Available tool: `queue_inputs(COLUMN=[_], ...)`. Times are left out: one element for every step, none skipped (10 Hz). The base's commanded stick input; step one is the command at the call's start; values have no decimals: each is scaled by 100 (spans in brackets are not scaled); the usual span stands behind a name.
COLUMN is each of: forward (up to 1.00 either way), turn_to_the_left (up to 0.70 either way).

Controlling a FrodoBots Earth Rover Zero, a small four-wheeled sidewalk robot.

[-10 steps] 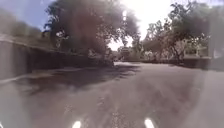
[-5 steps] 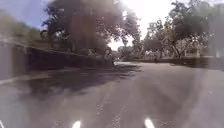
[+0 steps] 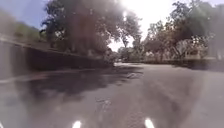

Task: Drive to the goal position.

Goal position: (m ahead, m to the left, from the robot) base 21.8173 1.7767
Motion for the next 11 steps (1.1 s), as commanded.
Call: queue_inputs(forward=[50, 50, 50, 50, 50, 50, 50, 50, 50, 50, 50], turn_to_the_left=[0, 0, 0, 0, 0, 0, 0, 0, 0, 0, 0])
